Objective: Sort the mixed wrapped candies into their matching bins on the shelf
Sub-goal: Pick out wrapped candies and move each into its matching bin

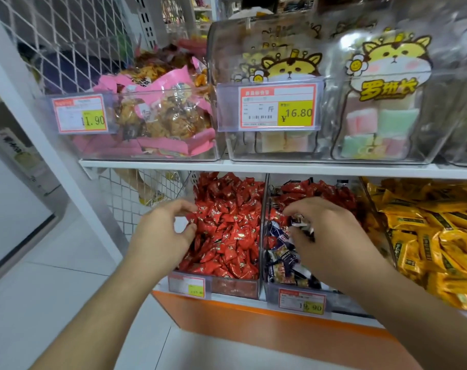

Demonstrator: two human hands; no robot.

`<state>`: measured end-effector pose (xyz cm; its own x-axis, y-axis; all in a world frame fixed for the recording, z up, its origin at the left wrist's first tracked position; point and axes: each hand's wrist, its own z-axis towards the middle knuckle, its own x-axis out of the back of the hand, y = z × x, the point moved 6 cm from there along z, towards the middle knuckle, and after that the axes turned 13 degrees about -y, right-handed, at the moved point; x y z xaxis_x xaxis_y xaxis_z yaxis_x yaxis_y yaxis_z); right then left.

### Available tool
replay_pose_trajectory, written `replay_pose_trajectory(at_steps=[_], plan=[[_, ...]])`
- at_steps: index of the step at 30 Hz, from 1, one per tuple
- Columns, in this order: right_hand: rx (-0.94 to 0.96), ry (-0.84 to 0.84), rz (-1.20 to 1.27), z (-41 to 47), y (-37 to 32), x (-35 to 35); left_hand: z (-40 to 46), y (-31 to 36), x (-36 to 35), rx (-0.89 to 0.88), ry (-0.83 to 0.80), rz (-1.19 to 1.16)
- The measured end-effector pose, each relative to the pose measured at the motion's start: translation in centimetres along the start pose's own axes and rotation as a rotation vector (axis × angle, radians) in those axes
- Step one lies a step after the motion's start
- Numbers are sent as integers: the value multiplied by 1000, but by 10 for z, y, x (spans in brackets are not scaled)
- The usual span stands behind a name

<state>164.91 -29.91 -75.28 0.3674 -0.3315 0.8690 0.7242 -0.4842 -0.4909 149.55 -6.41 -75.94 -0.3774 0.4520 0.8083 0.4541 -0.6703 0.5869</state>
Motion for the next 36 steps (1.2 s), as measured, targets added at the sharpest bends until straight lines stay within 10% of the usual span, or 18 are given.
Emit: replay_pose_trajectory(at_steps=[13,23,36], plan=[[324,-63,-195,26,-70,-53,7,-67,-15,1,-357,-57],[181,-654,-222,103,-102,-133,9,-78,-14,-12,-441,-329],[85,-413,-485,113,-90,-104,10,-72,-12,-32,-448,-300]])
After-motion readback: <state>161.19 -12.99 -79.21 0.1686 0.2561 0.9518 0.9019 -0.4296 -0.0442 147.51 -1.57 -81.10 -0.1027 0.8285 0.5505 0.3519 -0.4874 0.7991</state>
